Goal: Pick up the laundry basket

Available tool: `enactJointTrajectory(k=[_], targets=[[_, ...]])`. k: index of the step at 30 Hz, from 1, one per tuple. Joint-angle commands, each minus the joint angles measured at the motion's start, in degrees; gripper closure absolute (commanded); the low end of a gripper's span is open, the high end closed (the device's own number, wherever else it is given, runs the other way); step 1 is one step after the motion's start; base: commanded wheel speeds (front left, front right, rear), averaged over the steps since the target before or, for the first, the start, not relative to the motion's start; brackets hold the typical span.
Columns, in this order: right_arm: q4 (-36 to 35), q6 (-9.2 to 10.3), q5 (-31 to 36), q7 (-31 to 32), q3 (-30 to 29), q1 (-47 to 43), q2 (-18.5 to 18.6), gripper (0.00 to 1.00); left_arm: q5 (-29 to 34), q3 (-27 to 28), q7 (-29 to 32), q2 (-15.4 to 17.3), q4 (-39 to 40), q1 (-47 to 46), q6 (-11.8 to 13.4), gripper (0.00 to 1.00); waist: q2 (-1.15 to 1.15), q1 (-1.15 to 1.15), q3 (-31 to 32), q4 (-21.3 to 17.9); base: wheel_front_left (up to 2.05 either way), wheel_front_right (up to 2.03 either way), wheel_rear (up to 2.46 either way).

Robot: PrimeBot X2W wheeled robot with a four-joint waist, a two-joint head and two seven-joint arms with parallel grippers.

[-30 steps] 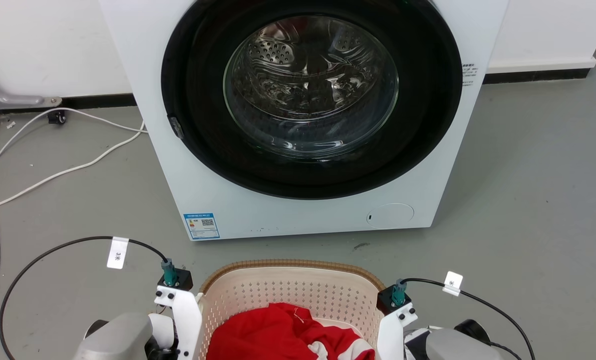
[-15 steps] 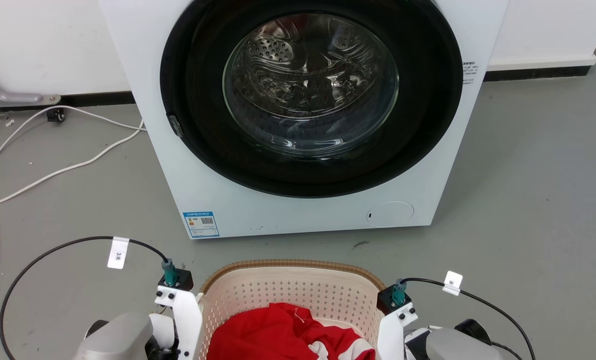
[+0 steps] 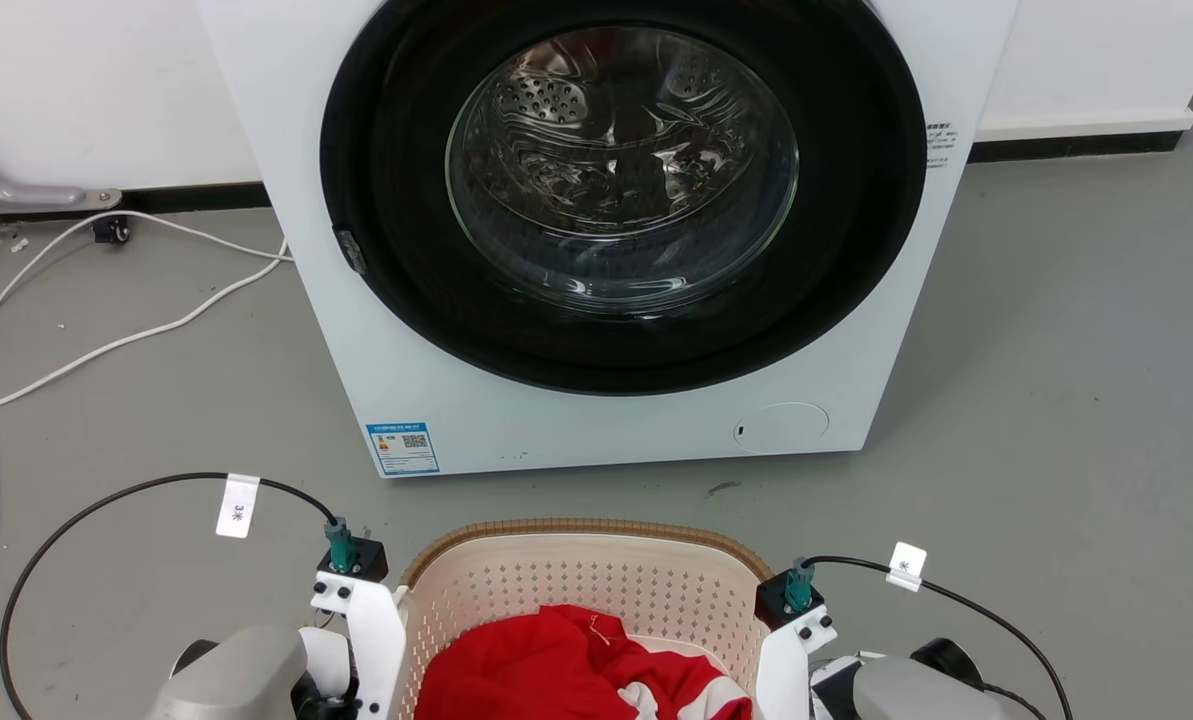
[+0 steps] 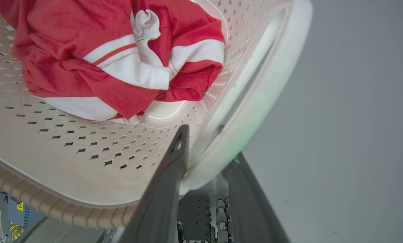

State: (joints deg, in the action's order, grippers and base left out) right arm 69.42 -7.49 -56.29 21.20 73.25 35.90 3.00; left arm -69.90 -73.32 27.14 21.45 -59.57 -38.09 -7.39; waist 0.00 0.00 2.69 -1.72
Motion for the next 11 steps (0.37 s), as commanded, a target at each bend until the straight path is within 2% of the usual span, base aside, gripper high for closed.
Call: enactJointTrajectory(k=[1, 11], targets=[[0.17, 0.00, 0.43, 0.04, 0.32, 0.02, 0.37, 1.00, 0.35, -0.12, 0.25, 0.08, 0.14, 0.46, -0.11, 1.00, 0.00, 0.00, -0.03, 0.03, 0.00, 0.00, 0.00], [0.53, 0.00, 0.58, 0.31, 0.31, -0.20, 0.51, 1.00, 0.41, -0.12, 0.17, 0.16, 0.14, 0.69, -0.11, 1.00, 0.00, 0.00, -0.21, -0.04, 0.00, 0.00, 0.00]])
